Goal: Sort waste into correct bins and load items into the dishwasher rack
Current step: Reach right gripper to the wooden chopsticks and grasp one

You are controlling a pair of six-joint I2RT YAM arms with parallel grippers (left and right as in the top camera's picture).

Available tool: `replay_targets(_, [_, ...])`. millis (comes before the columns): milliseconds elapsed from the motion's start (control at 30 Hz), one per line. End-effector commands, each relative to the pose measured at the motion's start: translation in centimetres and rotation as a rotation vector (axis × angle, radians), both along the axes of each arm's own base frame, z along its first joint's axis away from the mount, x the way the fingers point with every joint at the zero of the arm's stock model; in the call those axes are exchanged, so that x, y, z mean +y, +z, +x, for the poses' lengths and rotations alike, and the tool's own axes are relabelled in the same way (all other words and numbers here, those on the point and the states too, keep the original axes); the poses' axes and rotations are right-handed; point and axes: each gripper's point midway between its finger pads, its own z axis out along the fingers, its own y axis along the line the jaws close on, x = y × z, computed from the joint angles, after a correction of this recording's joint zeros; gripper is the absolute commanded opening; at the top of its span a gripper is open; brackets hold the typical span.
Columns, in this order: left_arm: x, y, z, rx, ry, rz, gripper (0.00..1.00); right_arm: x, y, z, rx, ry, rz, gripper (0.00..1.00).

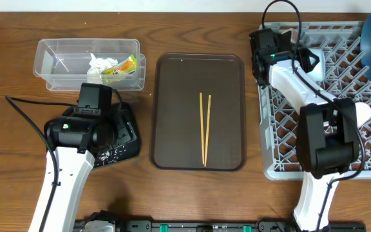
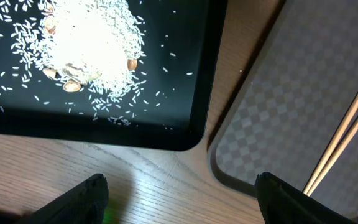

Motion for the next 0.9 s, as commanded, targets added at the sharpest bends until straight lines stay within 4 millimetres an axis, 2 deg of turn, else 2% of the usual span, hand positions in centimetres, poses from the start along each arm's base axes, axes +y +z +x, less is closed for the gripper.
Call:
replay_targets(0, [0.4,0.2,0.2,-0.004,0.018,0.011,0.79,2.1,1.9,0.4,-0.073,0.060,0.171,0.72])
replay_targets(67, [0.4,0.2,0.2,-0.004,0.018,0.011,0.79,2.9,4.3,0.3,-0.123,0.093,0.228,0.78])
replay_targets(167, [0.4,0.2,0.2,-0.004,0.018,0.012,0.79,5.4,7.4,-0.2,-0.171,0.192,0.373,0.82])
replay_targets(233, [0.4,0.2,0.2,-0.004,0.018,0.012,0.79,8.1,8.6,-0.7,-0.164,0.294,0.518,0.83])
replay_targets(267, [0.4,0.2,0.2,-0.004,0.018,0.012,0.79,10.8,9.1,-1.6,-0.133,0.385,0.647,0.82])
replay_targets(367, [0.4,0.2,0.2,-0.004,0.018,0.012,0.79,16.4,9.3,-4.0,-0.054,0.512,0.924,0.77])
replay_targets(467, [0.4,0.2,0.2,-0.004,0.018,0.012,0.79,20.3,8.1,-6.4,0.028,0.472,1.148,0.77])
replay_targets(567, [0.4,0.2,0.2,-0.004,0.018,0.012,0.79,23.4,6.0,-8.8,0.154,0.445,1.235,0.77])
replay_targets(733, [0.4,0.2,0.2,-0.004,0.018,0.012,0.79,27.2,1.5,-11.5,0.310,0.396,1.204,0.72])
replay_targets(867, [0.4,0.2,0.2,-0.004,0.018,0.012,0.79,28.1,-2.9,-13.0,0.368,0.261,1.118,0.70])
